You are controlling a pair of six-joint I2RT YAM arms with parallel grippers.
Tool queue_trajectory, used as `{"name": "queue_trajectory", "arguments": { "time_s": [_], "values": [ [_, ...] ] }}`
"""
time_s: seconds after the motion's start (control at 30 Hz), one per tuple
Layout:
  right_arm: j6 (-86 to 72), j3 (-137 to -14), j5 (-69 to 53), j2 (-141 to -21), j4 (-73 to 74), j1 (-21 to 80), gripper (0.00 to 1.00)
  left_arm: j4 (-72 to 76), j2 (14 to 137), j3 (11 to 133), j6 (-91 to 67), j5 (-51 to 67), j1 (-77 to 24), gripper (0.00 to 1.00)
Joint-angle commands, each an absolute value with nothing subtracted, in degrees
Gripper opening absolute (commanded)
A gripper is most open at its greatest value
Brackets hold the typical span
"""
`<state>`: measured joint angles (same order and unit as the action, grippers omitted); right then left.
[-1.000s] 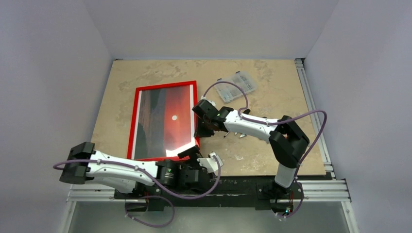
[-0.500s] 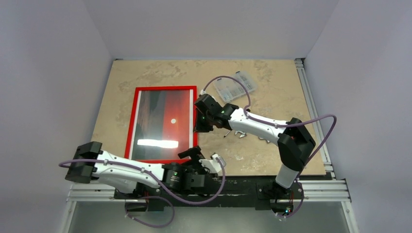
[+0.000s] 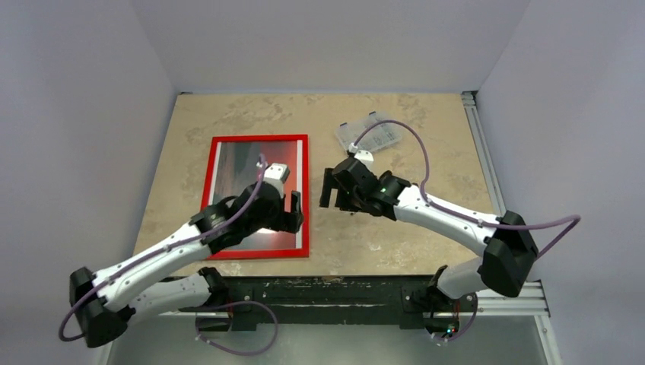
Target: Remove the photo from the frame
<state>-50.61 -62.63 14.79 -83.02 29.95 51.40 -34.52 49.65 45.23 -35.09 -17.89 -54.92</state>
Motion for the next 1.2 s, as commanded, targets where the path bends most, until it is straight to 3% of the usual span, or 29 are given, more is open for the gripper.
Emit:
{"name": "queue_trajectory", "arguments": {
  "time_s": [0.0,0.23,0.47,0.93,1.17],
  "values": [
    [-54.3,-58.8,23.2,-76.8,34.9,50.6,0.99,-35.4,64.1,51.3,-40.2,2.6,-45.0,0.73],
    [-51.0,-51.1,16.8,-69.9,28.9,50.3,0.88,-33.5,81.0,59.2,-39.9,2.0,-42.5,0.59],
    [-48.9,-48.3,14.2,-68.2,26.1,50.7,0.86,-34.2,92.1,64.6,-39.2,0.5,-42.5,0.49],
    [-49.2,-46.0,16.0,-65.8,26.8,50.7,0.86,-33.0,98.3,64.6,-40.2,-3.3,-42.5,0.47],
    [-49.5,-45.3,16.4,-65.7,26.8,50.7,0.86,-33.5,99.6,65.1,-39.5,-5.0,-42.5,0.38]
  ]
}}
